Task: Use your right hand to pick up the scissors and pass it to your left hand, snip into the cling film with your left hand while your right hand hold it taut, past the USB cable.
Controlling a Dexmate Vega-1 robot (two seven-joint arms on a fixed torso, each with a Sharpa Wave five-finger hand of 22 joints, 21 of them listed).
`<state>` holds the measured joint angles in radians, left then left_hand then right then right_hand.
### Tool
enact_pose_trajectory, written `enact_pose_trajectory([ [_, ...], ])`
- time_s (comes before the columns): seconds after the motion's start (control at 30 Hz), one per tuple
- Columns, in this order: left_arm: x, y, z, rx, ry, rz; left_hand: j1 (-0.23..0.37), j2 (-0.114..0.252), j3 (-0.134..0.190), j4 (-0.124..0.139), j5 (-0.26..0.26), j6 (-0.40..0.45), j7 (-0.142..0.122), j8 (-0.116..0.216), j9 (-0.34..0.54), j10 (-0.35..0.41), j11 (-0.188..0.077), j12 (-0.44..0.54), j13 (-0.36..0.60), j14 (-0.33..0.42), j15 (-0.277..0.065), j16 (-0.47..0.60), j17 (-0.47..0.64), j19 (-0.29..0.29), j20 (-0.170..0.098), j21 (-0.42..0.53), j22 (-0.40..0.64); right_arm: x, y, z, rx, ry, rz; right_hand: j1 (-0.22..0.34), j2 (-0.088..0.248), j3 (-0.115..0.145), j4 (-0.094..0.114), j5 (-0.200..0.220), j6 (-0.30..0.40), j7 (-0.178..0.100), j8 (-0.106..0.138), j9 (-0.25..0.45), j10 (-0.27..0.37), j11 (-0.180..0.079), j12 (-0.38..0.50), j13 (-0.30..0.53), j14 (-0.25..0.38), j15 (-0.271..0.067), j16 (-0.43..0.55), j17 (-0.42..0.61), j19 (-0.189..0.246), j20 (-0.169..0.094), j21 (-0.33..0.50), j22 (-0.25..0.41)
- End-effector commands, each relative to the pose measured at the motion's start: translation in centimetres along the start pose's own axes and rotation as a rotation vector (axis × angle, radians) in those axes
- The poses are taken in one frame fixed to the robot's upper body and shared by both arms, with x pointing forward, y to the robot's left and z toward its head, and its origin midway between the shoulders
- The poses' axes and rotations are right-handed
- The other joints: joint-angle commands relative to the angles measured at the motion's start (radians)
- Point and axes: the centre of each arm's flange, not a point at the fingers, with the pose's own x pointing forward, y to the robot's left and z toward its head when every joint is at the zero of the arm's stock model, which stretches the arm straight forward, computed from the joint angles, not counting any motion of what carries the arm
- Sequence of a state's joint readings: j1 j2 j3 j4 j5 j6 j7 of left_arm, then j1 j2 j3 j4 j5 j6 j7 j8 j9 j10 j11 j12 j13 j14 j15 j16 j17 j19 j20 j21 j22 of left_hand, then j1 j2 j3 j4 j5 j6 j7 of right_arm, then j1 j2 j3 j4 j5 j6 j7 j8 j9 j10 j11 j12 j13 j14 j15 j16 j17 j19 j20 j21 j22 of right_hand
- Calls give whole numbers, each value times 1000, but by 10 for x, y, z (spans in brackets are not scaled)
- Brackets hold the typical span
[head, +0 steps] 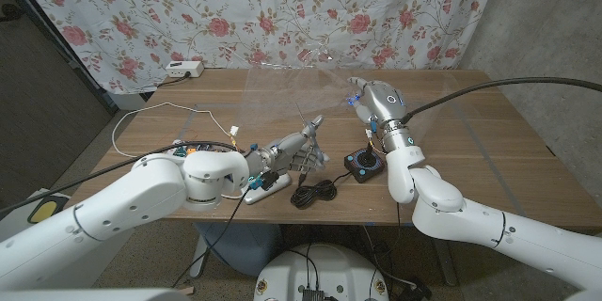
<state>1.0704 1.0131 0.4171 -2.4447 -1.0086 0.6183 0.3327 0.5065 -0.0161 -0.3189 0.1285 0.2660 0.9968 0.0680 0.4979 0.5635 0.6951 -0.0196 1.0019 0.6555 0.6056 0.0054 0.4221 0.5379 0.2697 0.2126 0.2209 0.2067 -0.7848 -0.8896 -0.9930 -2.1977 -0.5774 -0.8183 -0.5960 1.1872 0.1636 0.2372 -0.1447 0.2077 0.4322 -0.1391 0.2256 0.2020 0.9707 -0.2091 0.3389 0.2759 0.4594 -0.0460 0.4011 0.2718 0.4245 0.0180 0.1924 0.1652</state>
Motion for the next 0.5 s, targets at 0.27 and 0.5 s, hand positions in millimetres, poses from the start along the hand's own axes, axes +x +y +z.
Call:
enact_pose_trajectory([
  [0.27,5,8,4,-1,0,1,1,10,1,3,-1,2,10,-4,1,5,-6,6,1,7,0,6,0,-1,3,1,3,1,1,-3,1,8,-4,10,-1,-3,-3,4,10,1,-1,5,5,-5,8,5,-6,-177,3,1,4,5,0,4],
  [0.5,6,10,5,-1,-2,4,2,12,2,3,-1,7,9,-4,-1,6,-6,7,1,8,0,7,1,-1,3,1,3,2,1,-2,0,10,-4,11,-1,-3,-3,4,10,0,-1,5,5,-5,8,5,-5,-176,3,1,4,5,0,4],
])
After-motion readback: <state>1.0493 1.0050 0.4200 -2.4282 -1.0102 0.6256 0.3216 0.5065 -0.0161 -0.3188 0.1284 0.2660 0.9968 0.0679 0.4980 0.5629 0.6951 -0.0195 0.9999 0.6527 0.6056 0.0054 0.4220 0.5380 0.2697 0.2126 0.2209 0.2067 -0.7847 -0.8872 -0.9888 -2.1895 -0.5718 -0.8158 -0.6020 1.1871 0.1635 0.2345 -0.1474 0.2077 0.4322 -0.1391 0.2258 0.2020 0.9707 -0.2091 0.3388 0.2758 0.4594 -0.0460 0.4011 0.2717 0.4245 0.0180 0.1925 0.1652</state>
